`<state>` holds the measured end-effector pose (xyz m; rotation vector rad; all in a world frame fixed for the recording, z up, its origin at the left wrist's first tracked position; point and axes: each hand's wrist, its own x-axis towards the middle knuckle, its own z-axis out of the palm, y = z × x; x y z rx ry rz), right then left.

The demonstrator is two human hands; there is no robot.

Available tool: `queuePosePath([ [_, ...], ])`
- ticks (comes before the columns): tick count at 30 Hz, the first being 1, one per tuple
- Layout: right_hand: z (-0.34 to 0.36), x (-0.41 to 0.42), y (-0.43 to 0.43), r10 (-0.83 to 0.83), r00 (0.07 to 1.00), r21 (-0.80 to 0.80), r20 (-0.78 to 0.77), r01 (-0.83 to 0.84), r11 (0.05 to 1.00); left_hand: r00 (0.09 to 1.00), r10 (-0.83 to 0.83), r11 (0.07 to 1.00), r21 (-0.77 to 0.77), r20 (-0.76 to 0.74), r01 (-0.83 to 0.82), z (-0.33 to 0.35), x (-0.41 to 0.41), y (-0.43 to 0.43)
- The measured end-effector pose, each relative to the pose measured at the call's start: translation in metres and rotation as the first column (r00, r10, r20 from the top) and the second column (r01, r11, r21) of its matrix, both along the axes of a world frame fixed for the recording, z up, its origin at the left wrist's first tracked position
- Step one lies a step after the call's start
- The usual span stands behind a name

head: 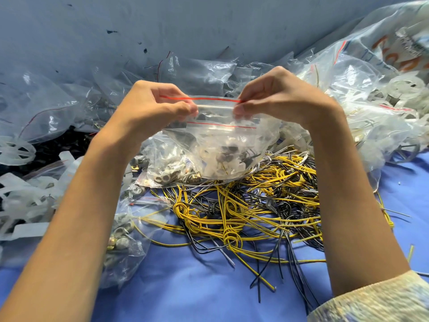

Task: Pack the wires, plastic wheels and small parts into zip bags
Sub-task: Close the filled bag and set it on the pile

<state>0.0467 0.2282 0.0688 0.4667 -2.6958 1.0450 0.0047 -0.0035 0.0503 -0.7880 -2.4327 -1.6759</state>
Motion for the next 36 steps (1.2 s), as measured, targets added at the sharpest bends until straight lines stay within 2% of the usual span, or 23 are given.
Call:
queuePosePath([
  [6,0.002,0.003,-0.005,-0.04,0.999,0.103,0.0,0.04,0.994,1.0,-0.018,1.0,-0.002,-0.016,0.018,0.0,0.004,0.006],
  [10,0.004,0.004,-0.011,-0.032,0.999,0.114,0.017,0.03,0.993,1.0,-0.024,1.0,0.017,-0.01,0.024,0.0,0.004,0.004],
  [15,0.006,0.005,-0.019,-0.013,0.999,0.162,-0.039,0.019,0.987,0.999,-0.032,0.999,-0.04,-0.018,0.031,-0.001,0.003,0.002],
  [19,0.006,0.003,-0.021,-0.019,0.998,0.148,-0.057,0.027,0.989,0.997,-0.007,0.995,-0.1,-0.077,-0.001,0.001,0.002,-0.001],
  [27,0.003,0.0,-0.031,0.012,0.998,0.137,-0.061,-0.003,0.991,0.996,0.024,0.999,-0.046,-0.082,-0.028,0.0,0.006,0.008],
  [36,0.0,-0.002,-0.042,0.046,0.996,0.189,-0.076,-0.031,0.982,0.994,0.042,0.995,-0.088,-0.1,-0.051,0.0,0.006,0.009],
])
